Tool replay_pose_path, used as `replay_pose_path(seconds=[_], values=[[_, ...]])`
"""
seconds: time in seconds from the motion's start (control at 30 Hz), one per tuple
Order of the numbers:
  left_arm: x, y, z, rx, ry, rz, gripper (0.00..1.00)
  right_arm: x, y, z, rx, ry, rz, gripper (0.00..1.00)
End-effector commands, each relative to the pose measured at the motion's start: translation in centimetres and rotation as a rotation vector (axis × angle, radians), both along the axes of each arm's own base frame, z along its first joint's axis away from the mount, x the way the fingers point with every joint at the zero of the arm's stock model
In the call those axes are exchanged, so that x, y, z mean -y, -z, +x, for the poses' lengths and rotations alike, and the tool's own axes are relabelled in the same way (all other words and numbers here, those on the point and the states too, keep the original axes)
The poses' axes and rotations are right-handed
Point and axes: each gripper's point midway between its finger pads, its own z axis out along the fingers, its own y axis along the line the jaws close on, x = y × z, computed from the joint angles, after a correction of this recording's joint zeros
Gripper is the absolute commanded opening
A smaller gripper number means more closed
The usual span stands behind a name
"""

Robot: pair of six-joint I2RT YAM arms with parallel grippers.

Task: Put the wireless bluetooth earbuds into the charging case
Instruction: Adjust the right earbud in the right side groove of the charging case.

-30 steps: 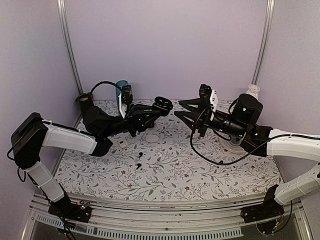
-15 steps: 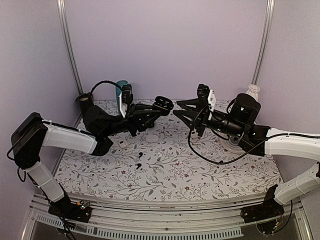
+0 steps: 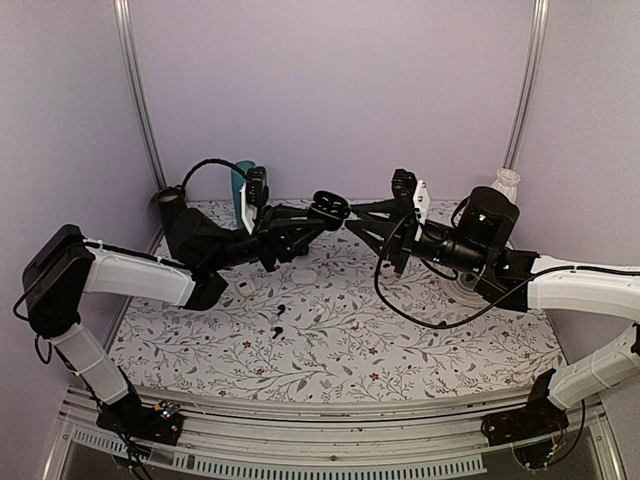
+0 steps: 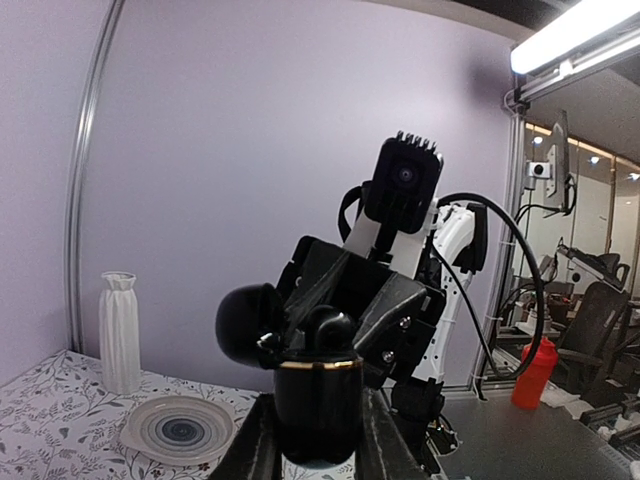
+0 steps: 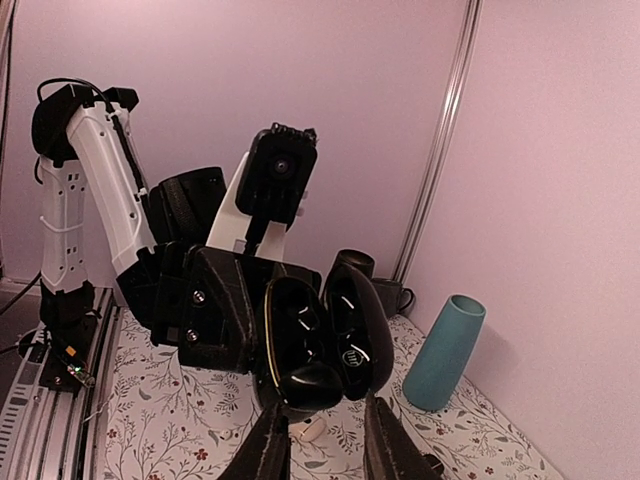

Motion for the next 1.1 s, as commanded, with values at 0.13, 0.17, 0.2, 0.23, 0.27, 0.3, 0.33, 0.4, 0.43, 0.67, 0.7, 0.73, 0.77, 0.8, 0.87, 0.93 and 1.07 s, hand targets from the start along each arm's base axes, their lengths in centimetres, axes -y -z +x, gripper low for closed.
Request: replay_pose_path(seconds=[0.13, 0.17, 0.2, 0.23, 0.27, 0.3, 0.33, 0.4, 0.43, 0.67, 0.7, 0.73, 0.77, 0.8, 0.87, 0.93, 1.07], values=[[0.9, -0.2, -0.3, 0.026, 0.011, 0.009, 0.00, -0.5, -1.7, -0.2, 0.016, -0.015, 0.031, 0.24], [1.0, -0.1, -0.3, 0.025, 0.012, 0.012, 0.00, -0.5, -1.7, -0.3, 0.016, -0.016, 0.032, 0.23], [1.0, -0.1, -0.2, 0.025, 0.010, 0.014, 0.00, -0.5, -1.8, -0.3, 0.016, -0.016, 0.034, 0.23], [1.0, 0.0, -0.2, 0.025, 0.008, 0.016, 0.00, -0.4, -1.8, -0.3, 0.015, -0.016, 0.036, 0.22], [1.1, 0.1, -0.2, 0.026, 0.005, 0.019, 0.00, -0.5, -1.8, -0.3, 0.013, -0.016, 0.036, 0.22], [1.2, 0.2, -0.1, 0.026, 0.000, 0.024, 0.00, -0.5, -1.8, -0.2, 0.011, -0.014, 0.035, 0.21], [1.2, 0.2, -0.1, 0.026, -0.002, 0.028, 0.00, -0.5, -1.8, -0.3, 0.007, -0.017, 0.036, 0.21], [1.4, 0.3, 0.0, 0.032, -0.012, 0.037, 0.00, -0.5, -1.8, -0.2, -0.001, -0.017, 0.039, 0.20], [1.4, 0.4, 0.1, 0.035, -0.021, 0.042, 0.00, -0.5, -1.8, -0.2, -0.008, -0.017, 0.040, 0.20], [2.0, 1.0, 0.2, 0.064, -0.063, 0.073, 0.00, -0.7, -1.6, 0.2, -0.061, -0.010, 0.044, 0.12], [2.1, 1.0, 0.2, 0.073, -0.069, 0.078, 0.00, -0.7, -1.6, 0.1, -0.069, -0.014, 0.044, 0.11], [2.2, 1.0, 0.1, 0.083, -0.073, 0.083, 0.00, -0.8, -1.6, 0.2, -0.086, -0.016, 0.045, 0.11], [2.3, 1.0, 0.0, 0.096, -0.081, 0.086, 0.00, -0.9, -1.6, 0.3, -0.104, -0.019, 0.045, 0.11], [2.5, 1.0, -0.1, 0.109, -0.088, 0.090, 0.00, -1.0, -1.6, 0.4, -0.118, -0.017, 0.045, 0.11], [2.7, 0.9, -0.3, 0.149, -0.112, 0.097, 0.00, -1.1, -1.7, 0.6, -0.162, -0.014, 0.050, 0.11], [2.9, 0.8, -0.6, 0.184, -0.137, 0.104, 0.00, -1.1, -2.0, 0.8, -0.199, -0.008, 0.060, 0.10], [3.4, 0.8, -1.1, 0.263, -0.187, 0.123, 0.00, -1.2, -2.1, 1.3, -0.322, 0.007, 0.090, 0.11]])
